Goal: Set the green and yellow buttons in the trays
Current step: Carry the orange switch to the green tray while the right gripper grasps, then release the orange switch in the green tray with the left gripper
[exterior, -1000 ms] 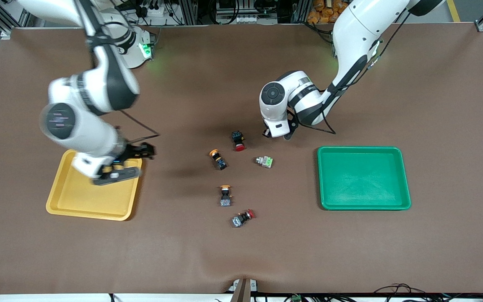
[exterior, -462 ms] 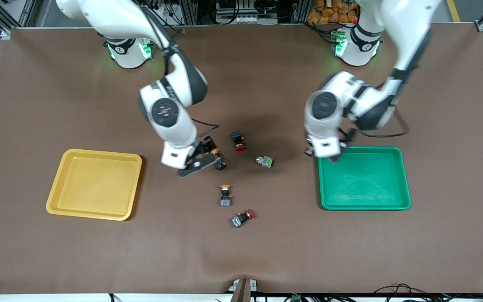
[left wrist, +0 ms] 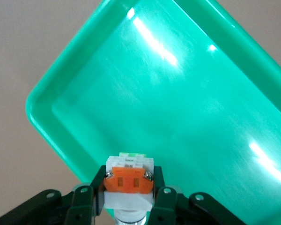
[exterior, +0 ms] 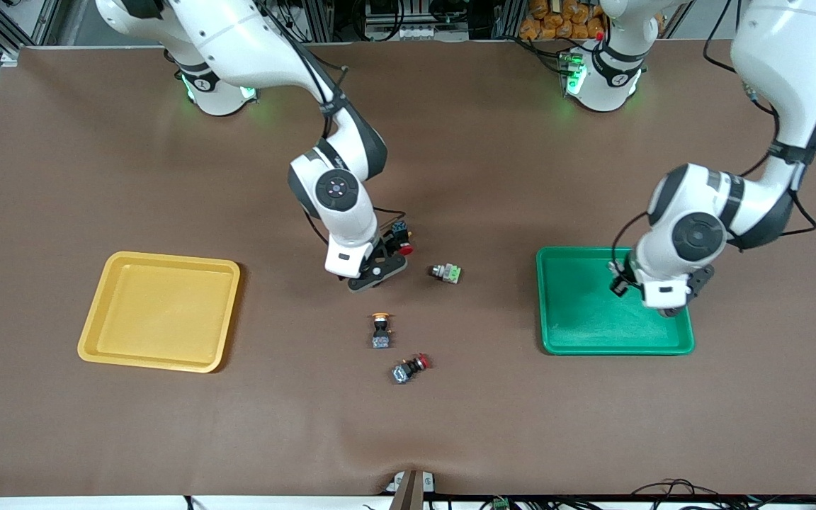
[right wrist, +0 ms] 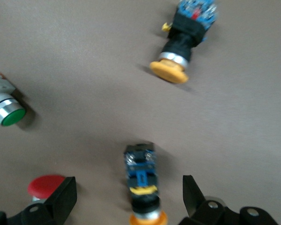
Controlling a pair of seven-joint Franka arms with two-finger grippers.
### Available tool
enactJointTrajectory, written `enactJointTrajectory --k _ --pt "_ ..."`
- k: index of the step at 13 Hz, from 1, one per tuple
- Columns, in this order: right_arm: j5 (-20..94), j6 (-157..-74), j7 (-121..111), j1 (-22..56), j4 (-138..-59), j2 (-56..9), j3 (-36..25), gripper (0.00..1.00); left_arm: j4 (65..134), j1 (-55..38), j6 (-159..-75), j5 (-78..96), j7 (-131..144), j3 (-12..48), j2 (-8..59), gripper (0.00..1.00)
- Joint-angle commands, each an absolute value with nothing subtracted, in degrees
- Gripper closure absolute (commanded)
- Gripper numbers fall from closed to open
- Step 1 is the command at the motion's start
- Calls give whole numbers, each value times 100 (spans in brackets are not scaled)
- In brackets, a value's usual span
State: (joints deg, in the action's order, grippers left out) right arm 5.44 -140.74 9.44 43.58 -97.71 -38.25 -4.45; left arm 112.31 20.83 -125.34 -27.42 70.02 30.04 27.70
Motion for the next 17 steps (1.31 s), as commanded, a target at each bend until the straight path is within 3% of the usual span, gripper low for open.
enactJointTrajectory --k 1,2,3,4,5,6,7,9,11,14,17 --pt "589 -14177 1151 4500 -9738 -3972 -527 0 11206 2328 -12787 -3531 7075 3094 3128 40" --pt "563 -14185 1151 4500 -9756 -3981 -536 0 11232 2468 -12979 -3551 7066 3102 3138 0" --pt "563 -14186 1151 4500 -9756 -3999 -536 21 11241 2487 -13016 -3551 7093 3111 3112 0" --pt "562 -14186 1160 4500 -9756 -4016 -536 52 11259 2470 -13017 -3542 7119 3129 3085 0" --pt "545 -14203 1160 4500 -9756 -4017 -545 75 11267 2444 -13008 -3542 7163 3181 3050 0" --pt "510 -14299 1151 4500 -9765 -4017 -554 91 11268 2452 -12982 -3481 7207 3390 2998 0" --pt "510 -14326 1151 4500 -9765 -4017 -562 100 11276 2452 -12973 -3428 7442 3636 2980 0" --pt "510 -14309 1151 4430 -9765 -3982 -571 100 11224 2243 -12981 -3410 8389 4103 3067 0" --pt "518 -14204 1160 4421 -9826 -3711 -772 100 11032 1603 -13121 -3384 8813 4140 3242 0" --pt "510 -13223 1151 4412 -9844 -2973 -1491 100 10137 522 -13113 -3480 10542 4096 3970 0" --pt "519 -12491 1073 4298 -9826 -2699 -2353 100 9511 -462 -13122 -3402 11458 3737 4385 0"
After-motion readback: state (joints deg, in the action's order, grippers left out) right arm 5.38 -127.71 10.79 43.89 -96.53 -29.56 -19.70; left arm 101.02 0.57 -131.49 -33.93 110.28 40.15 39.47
